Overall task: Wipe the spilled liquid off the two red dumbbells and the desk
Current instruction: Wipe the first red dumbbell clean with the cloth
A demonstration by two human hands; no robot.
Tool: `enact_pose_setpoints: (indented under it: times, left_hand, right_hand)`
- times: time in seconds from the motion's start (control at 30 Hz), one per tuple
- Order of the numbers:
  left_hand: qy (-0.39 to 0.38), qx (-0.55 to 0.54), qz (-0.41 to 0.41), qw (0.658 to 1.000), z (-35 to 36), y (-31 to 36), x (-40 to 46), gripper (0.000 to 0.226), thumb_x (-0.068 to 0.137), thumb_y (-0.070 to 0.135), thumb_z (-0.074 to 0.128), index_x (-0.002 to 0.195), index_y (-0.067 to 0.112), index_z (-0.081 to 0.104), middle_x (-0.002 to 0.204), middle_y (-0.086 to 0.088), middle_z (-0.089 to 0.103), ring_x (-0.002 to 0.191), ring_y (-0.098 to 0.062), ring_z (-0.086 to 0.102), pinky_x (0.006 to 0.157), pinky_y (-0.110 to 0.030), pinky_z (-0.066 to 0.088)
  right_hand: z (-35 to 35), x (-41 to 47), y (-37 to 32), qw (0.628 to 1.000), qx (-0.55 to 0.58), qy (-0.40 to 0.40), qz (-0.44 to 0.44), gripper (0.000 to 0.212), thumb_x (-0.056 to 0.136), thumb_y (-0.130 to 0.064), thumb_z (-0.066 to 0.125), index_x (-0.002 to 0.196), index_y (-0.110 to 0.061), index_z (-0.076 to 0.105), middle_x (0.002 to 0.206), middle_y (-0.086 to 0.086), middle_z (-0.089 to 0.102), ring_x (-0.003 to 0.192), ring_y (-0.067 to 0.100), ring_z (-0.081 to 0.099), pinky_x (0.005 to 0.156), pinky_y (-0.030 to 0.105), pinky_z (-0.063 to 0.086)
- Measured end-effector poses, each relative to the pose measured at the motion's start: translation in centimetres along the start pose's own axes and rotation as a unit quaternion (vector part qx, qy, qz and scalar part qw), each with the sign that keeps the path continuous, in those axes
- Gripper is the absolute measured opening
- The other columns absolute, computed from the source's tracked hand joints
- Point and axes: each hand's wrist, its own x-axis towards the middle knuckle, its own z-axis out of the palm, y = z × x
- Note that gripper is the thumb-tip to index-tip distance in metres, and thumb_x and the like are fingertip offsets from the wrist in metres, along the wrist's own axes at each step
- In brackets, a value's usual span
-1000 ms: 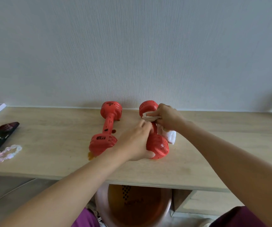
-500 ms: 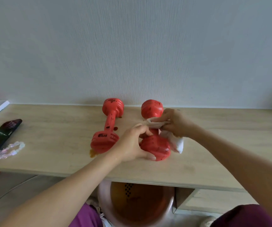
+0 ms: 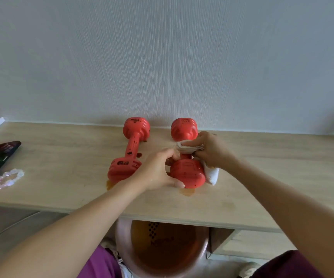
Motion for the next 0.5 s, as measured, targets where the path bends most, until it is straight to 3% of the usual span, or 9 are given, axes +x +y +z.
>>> enact_pose_setpoints:
  times: [0.1, 0.17, 0.23, 0.3, 0.37, 0.43, 0.5]
  left_hand:
    - [0.005, 0.010, -0.003, 1.000, -0.1, -0.1, 0.1, 0.055, 0.048, 0.024, 0.092, 0.082, 0.033, 0.050, 0.099, 0.011, 0.055, 0.096, -0.009, 0.057, 0.088, -0.028, 0.048]
    - [-0.003, 0.009, -0.003, 1.000, -0.1, 0.0, 0.0, 0.055, 0.049, 0.023, 0.091, 0.082, 0.037, 0.049, 0.096, 0.013, 0.056, 0.093, -0.008, 0.057, 0.088, -0.030, 0.049]
    - [-0.017, 0.013, -0.007, 1.000, -0.1, 0.2, -0.1, 0.056, 0.049, 0.023, 0.091, 0.082, 0.038, 0.049, 0.091, 0.016, 0.057, 0.090, -0.007, 0.058, 0.087, -0.027, 0.050]
    - [-0.031, 0.011, -0.007, 0.999, 0.1, 0.4, -0.2, 0.056, 0.049, 0.021, 0.091, 0.083, 0.037, 0.049, 0.090, 0.016, 0.057, 0.088, -0.007, 0.058, 0.086, -0.022, 0.049]
    - [-0.036, 0.010, -0.001, 0.999, 0.3, 0.6, -0.2, 0.055, 0.049, 0.021, 0.091, 0.085, 0.031, 0.052, 0.092, 0.013, 0.057, 0.089, -0.009, 0.058, 0.085, -0.023, 0.049]
    - [-0.031, 0.011, -0.003, 0.999, 0.3, 0.7, -0.1, 0.053, 0.049, 0.021, 0.091, 0.084, 0.029, 0.052, 0.094, 0.010, 0.057, 0.090, -0.011, 0.057, 0.086, -0.029, 0.050]
    - [-0.028, 0.013, -0.006, 1.000, 0.2, 0.7, 0.2, 0.052, 0.049, 0.023, 0.091, 0.080, 0.032, 0.050, 0.094, 0.007, 0.057, 0.091, -0.013, 0.057, 0.086, -0.034, 0.051]
  right_hand:
    - [0.1, -0.3, 0.3, 1.000, -0.028, 0.007, -0.013, 0.046, 0.078, -0.004, 0.063, 0.115, -0.032, 0.067, 0.089, 0.002, 0.060, 0.090, 0.024, 0.059, 0.079, 0.036, 0.047]
    - [-1.0, -0.9, 0.4, 0.997, -0.019, -0.073, -0.029, 0.048, 0.076, 0.000, 0.062, 0.115, -0.027, 0.067, 0.078, -0.011, 0.052, 0.085, 0.017, 0.054, 0.072, 0.018, 0.040]
    - [-2.1, -1.2, 0.2, 0.990, -0.037, -0.134, -0.038, 0.047, 0.076, 0.001, 0.062, 0.113, -0.028, 0.068, 0.073, -0.013, 0.048, 0.075, 0.011, 0.051, 0.061, 0.009, 0.034]
    - [-2.5, -0.6, 0.2, 0.991, -0.045, -0.121, -0.024, 0.042, 0.079, -0.002, 0.064, 0.111, -0.030, 0.069, 0.071, -0.013, 0.048, 0.060, 0.006, 0.048, 0.054, 0.010, 0.035]
    - [-2.1, 0.7, 0.2, 0.997, -0.063, -0.048, 0.000, 0.041, 0.083, -0.004, 0.061, 0.113, -0.031, 0.067, 0.073, -0.011, 0.048, 0.055, 0.005, 0.045, 0.056, 0.021, 0.042]
    - [-1.4, 1.7, 0.0, 0.996, -0.084, -0.004, 0.021, 0.046, 0.085, -0.007, 0.057, 0.118, -0.039, 0.062, 0.090, -0.004, 0.052, 0.067, 0.015, 0.050, 0.066, 0.033, 0.048]
    - [-0.9, 1.8, -0.1, 0.993, -0.117, -0.006, 0.011, 0.048, 0.086, -0.012, 0.055, 0.122, -0.043, 0.058, 0.103, -0.002, 0.050, 0.083, 0.021, 0.054, 0.072, 0.034, 0.045]
